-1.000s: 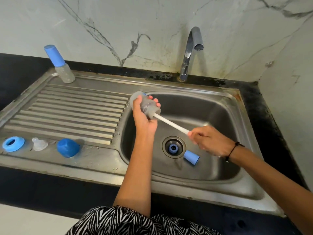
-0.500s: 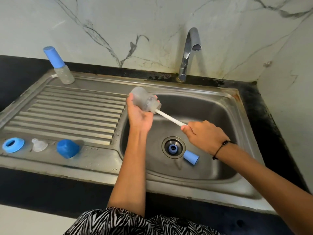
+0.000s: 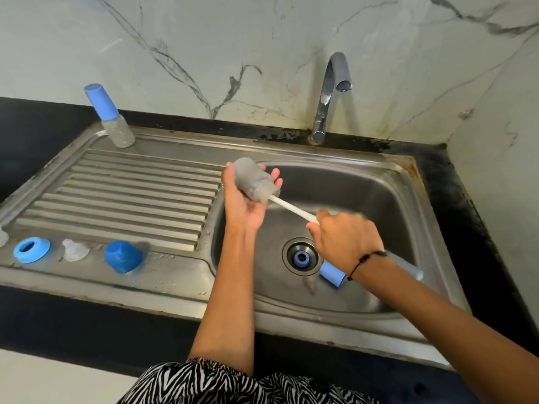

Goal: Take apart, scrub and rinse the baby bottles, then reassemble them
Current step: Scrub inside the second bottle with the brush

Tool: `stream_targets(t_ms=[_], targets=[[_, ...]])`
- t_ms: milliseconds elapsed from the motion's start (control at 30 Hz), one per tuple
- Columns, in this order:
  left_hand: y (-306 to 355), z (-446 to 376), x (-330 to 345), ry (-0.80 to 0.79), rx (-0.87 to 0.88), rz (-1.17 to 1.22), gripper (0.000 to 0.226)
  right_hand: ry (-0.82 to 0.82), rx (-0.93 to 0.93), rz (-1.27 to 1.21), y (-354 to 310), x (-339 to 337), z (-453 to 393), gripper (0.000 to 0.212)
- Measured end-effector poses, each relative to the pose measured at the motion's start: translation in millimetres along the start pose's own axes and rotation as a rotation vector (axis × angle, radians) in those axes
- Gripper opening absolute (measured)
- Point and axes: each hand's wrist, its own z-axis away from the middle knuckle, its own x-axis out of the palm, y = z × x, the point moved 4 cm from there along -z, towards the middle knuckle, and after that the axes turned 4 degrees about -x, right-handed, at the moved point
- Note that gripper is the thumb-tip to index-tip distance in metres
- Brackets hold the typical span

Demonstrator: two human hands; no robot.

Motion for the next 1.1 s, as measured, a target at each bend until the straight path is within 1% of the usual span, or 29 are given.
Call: stream_targets(t_ms=[33,100,133,167,233,300,400,500,600,633,700,800,967,1100], targets=[[2.0,-0.5,0.7,-0.023,-0.004,-0.018,0.043,-0.018,0.026,-0.07,0.8,1.2,-2.4,0.035],[3.2,0.5,7.2,-0.064,0.003,-0.028,0.032,-0.058,0.071,-0.197,1.9,0.0,-6.4,0.033],[2.7,1.1,10.3,-0.059,0.01,-0.032,0.025,-0.076,0.087,-0.24,2.6,-2.4,-7.7,0.034],[2.2,1.2,11.2,-0.04,0.026,-0.032,0.02,-0.092,0.094,-0.262,3.3,-5.7,-7.7,0.035],[4.6,-1.4,5.6,0.034,0.111,-0.034,0.016,-0.09,0.078,-0.223,5.6,-12.9,-3.4,0.036],[9.2,-2.9,-0.9,0.087,0.2,-0.048,0.019,-0.056,0.059,-0.153,8.8,-18.6,5.9,0.034],[8.5,0.4,4.1,0.116,0.26,-0.068,0.024,-0.005,0.054,-0.094,10.6,-26.5,17.8,0.031],[7.1,2.9,9.8,0.143,0.255,-0.045,0.025,0.053,0.024,0.009,9.9,-34.7,21.8,0.033],[9.4,1.2,5.8,0.193,0.213,0.056,0.038,0.132,-0.026,0.137,4.4,-36.9,25.7,0.033],[9.6,0.7,4.9,0.204,0.201,0.077,0.039,0.141,-0.038,0.159,1.0,-34.6,25.1,0.033],[7.1,2.2,9.0,0.193,0.169,0.04,0.032,0.135,-0.044,0.169,-6.1,-25.8,17.9,0.032],[-0.1,6.2,17.7,0.142,0.111,-0.004,0.026,0.109,-0.018,0.117,-10.1,-14.4,1.8,0.031],[12.0,2.7,9.2,0.179,0.171,0.02,0.031,0.105,-0.038,0.049,-12.0,-17.3,3.1,0.034],[13.0,1.5,3.2,0.211,0.206,-0.028,0.039,0.125,-0.054,0.086,-12.0,-29.4,21.4,0.031]])
